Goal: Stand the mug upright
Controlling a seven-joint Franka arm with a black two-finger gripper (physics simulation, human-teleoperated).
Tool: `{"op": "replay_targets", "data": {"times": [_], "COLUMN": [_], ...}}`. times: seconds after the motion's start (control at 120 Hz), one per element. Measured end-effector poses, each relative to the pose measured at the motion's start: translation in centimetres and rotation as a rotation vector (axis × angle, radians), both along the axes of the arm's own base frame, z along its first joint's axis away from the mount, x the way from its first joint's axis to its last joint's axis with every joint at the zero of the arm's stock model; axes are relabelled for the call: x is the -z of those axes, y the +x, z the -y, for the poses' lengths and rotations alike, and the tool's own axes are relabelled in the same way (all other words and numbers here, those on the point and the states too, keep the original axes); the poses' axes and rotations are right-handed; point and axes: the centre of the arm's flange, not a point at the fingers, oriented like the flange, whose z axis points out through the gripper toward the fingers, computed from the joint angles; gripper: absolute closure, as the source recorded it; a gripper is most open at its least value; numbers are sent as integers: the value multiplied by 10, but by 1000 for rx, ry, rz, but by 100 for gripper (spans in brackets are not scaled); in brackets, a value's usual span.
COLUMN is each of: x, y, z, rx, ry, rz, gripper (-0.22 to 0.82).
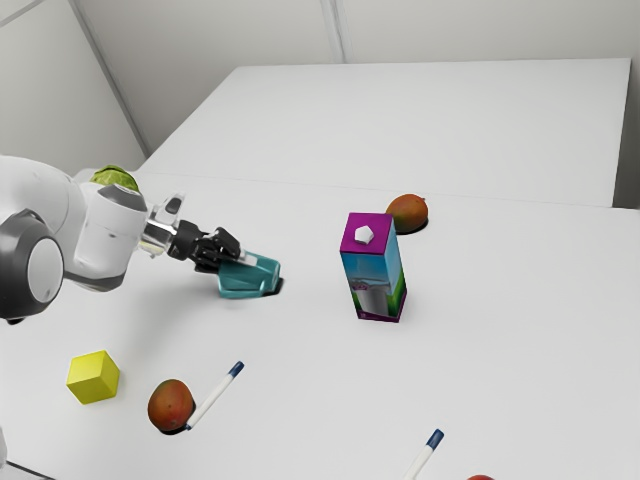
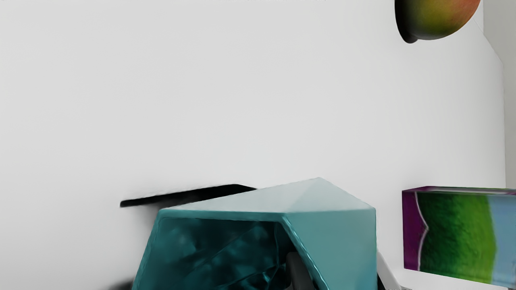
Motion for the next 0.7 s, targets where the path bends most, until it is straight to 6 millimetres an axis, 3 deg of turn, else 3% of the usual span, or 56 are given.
{"op": "replay_targets", "data": {"times": [0.167, 0.267, 0.4, 0.508, 0.7], "x": [-25, -61, -109, -118, -119], "y": [2, 3, 4, -3, -24], "z": [5, 16, 50, 68, 85], "rx": [19, 47, 171, 274, 417], "ry": [6, 18, 152, 329, 631], "rz": [49, 114, 168, 151, 95], "gripper": [72, 74, 76, 77, 77]}}
